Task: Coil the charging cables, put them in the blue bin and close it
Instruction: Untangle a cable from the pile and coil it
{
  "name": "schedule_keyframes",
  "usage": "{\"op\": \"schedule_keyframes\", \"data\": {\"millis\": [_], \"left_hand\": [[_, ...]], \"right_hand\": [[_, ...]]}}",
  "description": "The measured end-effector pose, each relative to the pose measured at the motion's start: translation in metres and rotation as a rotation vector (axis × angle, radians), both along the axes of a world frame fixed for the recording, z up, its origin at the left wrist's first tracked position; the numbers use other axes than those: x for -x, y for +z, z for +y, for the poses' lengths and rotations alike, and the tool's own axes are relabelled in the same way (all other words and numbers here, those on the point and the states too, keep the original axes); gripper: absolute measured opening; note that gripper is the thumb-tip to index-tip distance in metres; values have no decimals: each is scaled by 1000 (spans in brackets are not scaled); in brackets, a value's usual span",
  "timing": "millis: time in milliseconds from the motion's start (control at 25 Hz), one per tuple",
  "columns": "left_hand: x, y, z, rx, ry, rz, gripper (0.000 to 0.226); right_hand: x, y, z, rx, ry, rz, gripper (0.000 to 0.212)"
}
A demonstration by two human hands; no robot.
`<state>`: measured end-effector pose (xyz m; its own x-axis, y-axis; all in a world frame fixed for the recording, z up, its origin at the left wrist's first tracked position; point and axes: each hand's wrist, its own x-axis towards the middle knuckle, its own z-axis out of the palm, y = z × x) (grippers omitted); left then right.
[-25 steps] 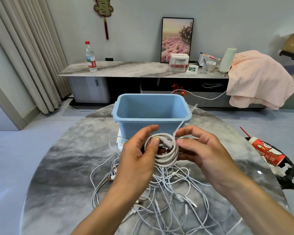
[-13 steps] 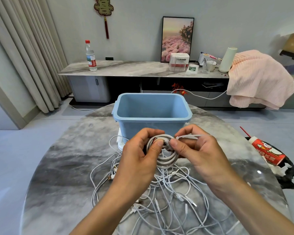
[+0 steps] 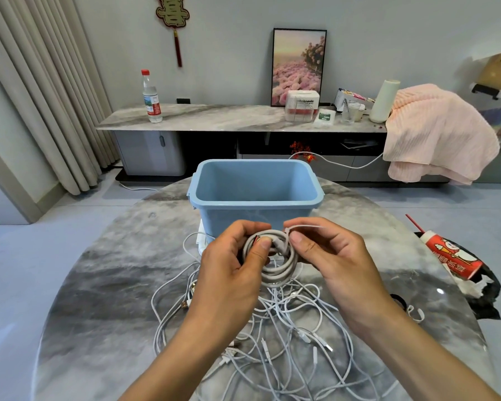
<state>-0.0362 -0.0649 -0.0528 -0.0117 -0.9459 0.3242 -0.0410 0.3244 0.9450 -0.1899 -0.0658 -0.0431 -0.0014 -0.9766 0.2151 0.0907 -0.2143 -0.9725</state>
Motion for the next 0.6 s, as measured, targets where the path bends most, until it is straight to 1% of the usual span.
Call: {"op": "schedule_keyframes", "data": {"millis": [160,400,520,600], "left_hand": [[-3,2,0,-20,-16,6,12],[-2,1,1,-54,-58,43,13],[-3,1,1,-21,-61,-8,13],[-3,1,1,-11,-66,-16,10]], "right_hand": [[1,-1,-2,20,40,3,25],[-1,-8,-1,63,54,-30,22],[-2,-9,1,69,67,-65,19],[-2,-10,1,96,66,-29,19]]}}
